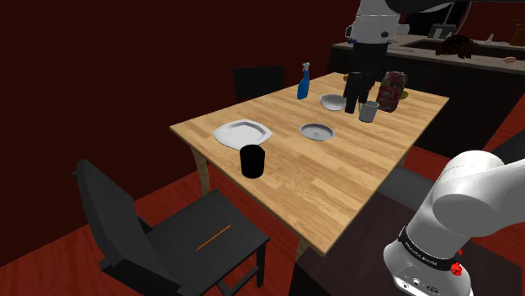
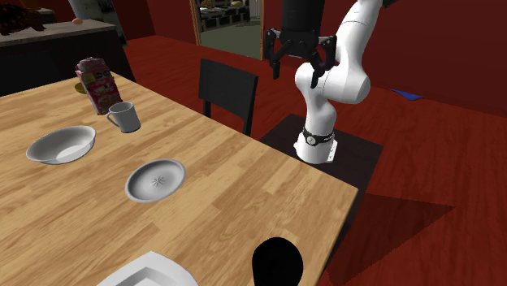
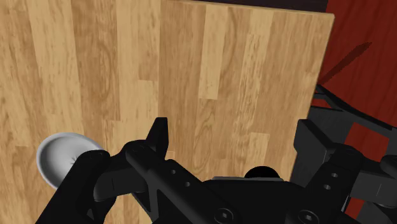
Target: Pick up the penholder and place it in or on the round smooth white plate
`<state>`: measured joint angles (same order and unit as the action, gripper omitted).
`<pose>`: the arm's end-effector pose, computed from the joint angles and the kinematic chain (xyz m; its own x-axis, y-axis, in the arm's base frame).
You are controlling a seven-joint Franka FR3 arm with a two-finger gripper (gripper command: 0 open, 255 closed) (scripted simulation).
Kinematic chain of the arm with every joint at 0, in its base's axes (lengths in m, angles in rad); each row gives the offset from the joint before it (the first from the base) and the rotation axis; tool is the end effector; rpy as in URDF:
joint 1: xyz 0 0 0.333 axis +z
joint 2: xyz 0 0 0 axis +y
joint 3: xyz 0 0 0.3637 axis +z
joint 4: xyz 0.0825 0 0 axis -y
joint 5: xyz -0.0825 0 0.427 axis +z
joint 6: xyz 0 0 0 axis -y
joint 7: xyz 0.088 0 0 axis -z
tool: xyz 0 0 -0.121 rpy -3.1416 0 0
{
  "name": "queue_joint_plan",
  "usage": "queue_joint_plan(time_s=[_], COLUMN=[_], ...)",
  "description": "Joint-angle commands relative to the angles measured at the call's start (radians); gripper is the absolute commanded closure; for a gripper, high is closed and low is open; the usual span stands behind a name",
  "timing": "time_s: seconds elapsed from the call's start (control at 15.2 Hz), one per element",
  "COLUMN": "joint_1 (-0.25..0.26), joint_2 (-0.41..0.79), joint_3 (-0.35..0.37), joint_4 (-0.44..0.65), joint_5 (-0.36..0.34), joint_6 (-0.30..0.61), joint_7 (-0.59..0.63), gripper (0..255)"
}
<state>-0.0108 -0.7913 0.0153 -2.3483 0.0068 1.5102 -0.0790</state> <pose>0.3074 0.0039 0.6107 0.9958 0.0788 -0.0470 0.0789 -0.9969 0.0004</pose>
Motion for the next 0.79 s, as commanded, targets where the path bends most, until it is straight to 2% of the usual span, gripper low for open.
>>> queue_joint_plan(time_s=[0.0,0.73], joint_1=[0.0,0.04], joint_2=[0.0,0.359], joint_3=[0.0,0.102], joint_4=[0.0,0.09], joint_5=[0.0,0.041], joint_6=[0.0,0.261], joint_7=[0.0,0.077], gripper=[0,0])
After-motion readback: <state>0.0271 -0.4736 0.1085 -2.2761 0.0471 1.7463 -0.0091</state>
